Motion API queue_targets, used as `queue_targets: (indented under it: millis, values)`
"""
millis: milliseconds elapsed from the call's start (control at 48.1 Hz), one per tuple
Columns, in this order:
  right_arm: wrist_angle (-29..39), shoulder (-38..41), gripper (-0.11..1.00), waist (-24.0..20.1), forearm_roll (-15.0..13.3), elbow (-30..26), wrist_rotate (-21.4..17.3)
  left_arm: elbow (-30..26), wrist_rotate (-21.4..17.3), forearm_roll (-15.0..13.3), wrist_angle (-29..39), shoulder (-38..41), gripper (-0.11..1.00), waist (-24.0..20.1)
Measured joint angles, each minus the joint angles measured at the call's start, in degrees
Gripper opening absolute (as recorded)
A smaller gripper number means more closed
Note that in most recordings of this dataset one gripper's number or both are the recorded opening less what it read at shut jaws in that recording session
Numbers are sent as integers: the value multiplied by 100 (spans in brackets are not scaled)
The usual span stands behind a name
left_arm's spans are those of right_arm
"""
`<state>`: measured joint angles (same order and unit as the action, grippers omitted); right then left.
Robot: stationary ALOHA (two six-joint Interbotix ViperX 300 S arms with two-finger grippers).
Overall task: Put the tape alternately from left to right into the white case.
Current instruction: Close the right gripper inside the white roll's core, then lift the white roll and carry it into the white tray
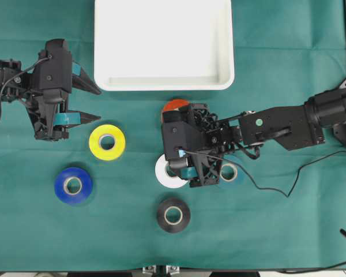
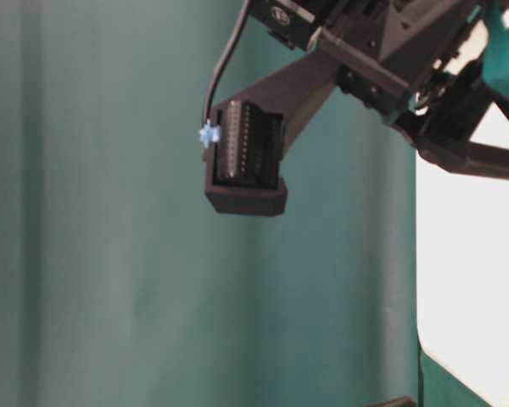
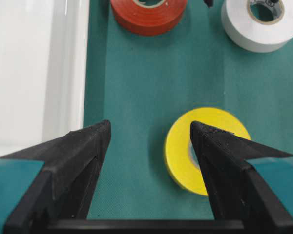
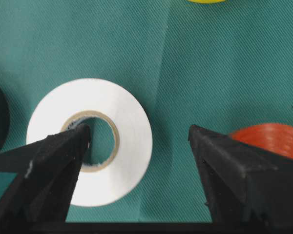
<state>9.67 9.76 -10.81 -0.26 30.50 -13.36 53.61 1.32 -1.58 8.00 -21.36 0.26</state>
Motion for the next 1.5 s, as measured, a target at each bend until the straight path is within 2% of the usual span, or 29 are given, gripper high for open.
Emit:
queue_targets:
  millis: [935,977,1039,1205,1496]
  values:
    - [-79,501,87,-18,-18,-114,-18,-26,-9,0,35,0,96,0]
    - [-79,501,84,-18,-26,-114,-18,-26,0,0,35,0,95,0]
    - [-79,501,75,-18,-79,-123,-18,-26,-9,0,44,0,95,0]
    - [-79,501,30,-53,-123,-149,-9,-26,-9,9,44,0,95,0]
    - [-53,501,28,-44,-123,-193,-9,-26,0,0,62,0,95,0]
